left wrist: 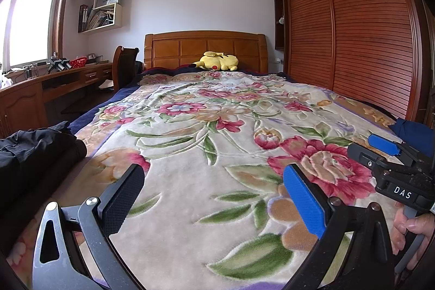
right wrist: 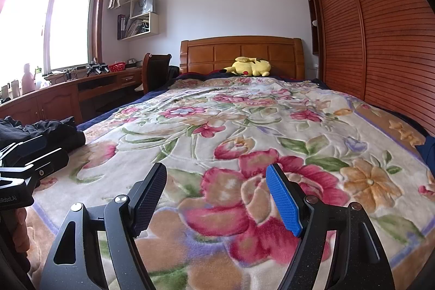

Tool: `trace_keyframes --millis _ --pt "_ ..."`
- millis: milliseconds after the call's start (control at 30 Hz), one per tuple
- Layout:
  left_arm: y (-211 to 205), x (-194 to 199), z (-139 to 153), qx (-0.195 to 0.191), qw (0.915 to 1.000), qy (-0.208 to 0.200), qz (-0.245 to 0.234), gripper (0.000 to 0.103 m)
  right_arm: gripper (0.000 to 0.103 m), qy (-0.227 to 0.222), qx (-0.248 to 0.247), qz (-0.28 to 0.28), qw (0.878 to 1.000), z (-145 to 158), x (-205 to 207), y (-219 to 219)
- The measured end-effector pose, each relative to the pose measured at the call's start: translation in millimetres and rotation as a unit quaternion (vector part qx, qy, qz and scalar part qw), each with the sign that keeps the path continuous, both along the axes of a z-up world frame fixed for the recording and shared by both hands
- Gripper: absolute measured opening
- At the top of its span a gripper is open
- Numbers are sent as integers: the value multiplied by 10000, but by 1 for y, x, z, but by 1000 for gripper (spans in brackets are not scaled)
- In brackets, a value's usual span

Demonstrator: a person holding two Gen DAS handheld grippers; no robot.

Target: Fold large clothes

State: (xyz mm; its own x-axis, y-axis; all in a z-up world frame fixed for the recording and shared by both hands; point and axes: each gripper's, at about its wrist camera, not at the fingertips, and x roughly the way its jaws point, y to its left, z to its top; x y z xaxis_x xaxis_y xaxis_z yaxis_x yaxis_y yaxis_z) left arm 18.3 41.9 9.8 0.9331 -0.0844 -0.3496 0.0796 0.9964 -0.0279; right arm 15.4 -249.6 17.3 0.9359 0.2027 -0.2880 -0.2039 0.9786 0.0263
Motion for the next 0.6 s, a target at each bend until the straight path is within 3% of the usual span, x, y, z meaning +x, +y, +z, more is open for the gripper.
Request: trace_keyframes --millis 600 --pt "1 0 0 6 10000 -5 -1 102 77 -9 17 -16 10000 0 0 2"
